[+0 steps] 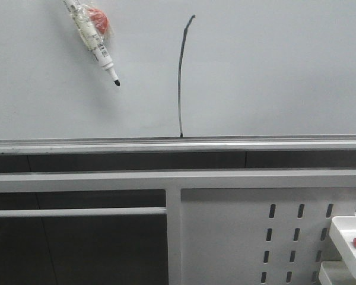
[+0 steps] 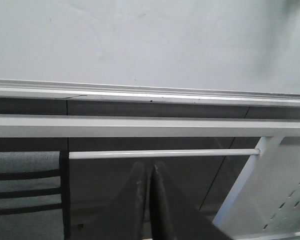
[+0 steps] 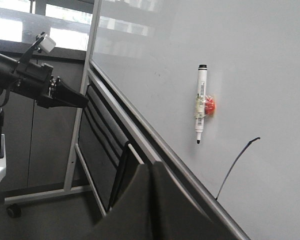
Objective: Write number 1 on whiteboard
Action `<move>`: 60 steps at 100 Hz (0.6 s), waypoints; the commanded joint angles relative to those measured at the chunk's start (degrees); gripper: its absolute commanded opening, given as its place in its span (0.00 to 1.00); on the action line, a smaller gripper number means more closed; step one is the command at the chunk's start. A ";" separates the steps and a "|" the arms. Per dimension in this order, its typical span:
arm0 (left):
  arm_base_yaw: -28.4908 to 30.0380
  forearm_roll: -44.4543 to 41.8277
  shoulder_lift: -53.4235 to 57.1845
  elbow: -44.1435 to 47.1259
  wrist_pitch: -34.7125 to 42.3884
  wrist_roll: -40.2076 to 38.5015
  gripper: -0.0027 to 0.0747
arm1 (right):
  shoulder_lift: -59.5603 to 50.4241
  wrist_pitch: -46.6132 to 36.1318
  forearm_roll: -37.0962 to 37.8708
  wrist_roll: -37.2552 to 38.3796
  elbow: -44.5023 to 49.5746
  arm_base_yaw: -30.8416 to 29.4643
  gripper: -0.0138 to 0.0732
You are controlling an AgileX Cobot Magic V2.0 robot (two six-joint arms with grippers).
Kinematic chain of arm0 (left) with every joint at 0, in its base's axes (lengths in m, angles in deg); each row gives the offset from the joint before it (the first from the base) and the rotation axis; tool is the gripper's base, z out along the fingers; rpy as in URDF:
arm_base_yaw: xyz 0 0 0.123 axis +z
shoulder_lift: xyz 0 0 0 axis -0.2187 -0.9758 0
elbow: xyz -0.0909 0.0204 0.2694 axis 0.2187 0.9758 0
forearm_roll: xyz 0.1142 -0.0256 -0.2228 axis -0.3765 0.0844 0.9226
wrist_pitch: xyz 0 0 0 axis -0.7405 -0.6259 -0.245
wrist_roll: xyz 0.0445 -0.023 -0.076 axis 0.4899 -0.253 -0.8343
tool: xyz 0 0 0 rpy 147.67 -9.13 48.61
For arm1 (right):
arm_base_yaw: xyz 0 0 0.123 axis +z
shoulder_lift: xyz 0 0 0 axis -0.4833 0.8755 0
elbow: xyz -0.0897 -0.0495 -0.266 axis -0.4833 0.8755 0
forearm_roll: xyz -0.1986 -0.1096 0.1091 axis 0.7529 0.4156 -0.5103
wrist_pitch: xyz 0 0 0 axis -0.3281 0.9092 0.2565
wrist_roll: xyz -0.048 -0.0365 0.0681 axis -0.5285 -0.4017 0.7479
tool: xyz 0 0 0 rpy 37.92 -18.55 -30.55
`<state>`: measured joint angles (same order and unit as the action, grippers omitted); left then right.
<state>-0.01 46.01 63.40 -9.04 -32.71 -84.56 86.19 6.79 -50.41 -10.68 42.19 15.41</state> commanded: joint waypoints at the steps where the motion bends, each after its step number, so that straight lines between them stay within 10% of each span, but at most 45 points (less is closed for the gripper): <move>1: 0.09 0.22 1.29 2.08 2.05 -0.63 0.01 | 0.65 -3.77 -0.40 -0.13 -1.42 -0.37 0.09; 32: 0.09 0.22 1.29 2.08 2.05 -0.63 0.01 | 0.65 -12.39 3.73 2.39 2.61 -0.69 0.09; 47: 0.09 0.22 1.29 2.08 2.05 -0.63 0.01 | 0.65 -32.11 23.08 32.17 12.58 -5.11 0.09; 60: 0.09 0.22 1.29 2.08 2.05 -0.63 0.01 | 0.65 -33.48 34.40 53.58 18.73 -14.15 0.09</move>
<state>-0.01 46.01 63.40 -9.04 -32.71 -84.66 86.19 -20.30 -23.83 29.36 59.14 6.22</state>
